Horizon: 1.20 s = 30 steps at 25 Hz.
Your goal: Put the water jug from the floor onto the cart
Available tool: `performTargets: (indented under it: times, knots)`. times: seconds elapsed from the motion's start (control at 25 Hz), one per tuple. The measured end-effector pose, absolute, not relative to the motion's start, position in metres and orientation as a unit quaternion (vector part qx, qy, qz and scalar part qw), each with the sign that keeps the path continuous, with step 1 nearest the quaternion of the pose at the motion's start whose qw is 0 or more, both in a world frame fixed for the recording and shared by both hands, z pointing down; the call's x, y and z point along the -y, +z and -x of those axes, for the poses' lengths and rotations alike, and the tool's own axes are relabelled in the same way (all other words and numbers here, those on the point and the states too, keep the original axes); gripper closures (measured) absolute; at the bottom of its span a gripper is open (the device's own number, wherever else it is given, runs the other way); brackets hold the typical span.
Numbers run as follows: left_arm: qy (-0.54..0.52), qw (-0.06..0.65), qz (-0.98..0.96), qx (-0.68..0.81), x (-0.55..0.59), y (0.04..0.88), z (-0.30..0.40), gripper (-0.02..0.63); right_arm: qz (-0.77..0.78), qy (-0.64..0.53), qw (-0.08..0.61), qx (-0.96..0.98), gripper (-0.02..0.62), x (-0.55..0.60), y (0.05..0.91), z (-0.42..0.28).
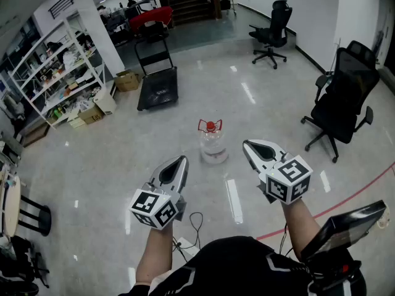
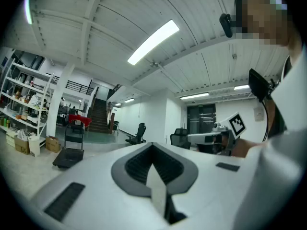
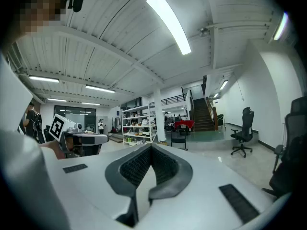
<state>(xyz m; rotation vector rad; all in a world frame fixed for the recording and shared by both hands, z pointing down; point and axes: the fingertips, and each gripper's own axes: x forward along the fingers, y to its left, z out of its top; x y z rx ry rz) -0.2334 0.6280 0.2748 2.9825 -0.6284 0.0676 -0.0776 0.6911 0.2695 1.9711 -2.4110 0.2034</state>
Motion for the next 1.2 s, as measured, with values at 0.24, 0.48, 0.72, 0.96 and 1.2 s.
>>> performTargets:
  times: [0.24, 0.48, 0.72, 0.96, 1.2]
  knots:
    - [0.023, 0.042, -0.978, 0.205, -0.630, 0.272, 0.231, 0.604, -0.629, 0.067, 0.013, 0.775, 0.594, -0.692, 0.273, 0.076]
    - [0.025, 0.043, -0.978, 0.202, -0.632, 0.271, 0.231, 0.604, -0.630, 0.063, 0.018, 0.774, 0.592, -0.691, 0.271, 0.077]
    - [0.028, 0.048, -0.977, 0.206, -0.631, 0.277, 0.228, 0.604, -0.630, 0.066, -0.003, 0.774, 0.592, -0.694, 0.271, 0.072]
    - [0.032, 0.053, -0.976, 0.207, -0.634, 0.273, 0.216, 0.604, -0.624, 0.074, 0.007, 0.778, 0.592, -0.697, 0.275, 0.060]
    - [0.041, 0.057, -0.976, 0.207, -0.639, 0.276, 0.193, 0.604, -0.613, 0.071, 0.010, 0.786, 0.592, -0.701, 0.275, 0.043]
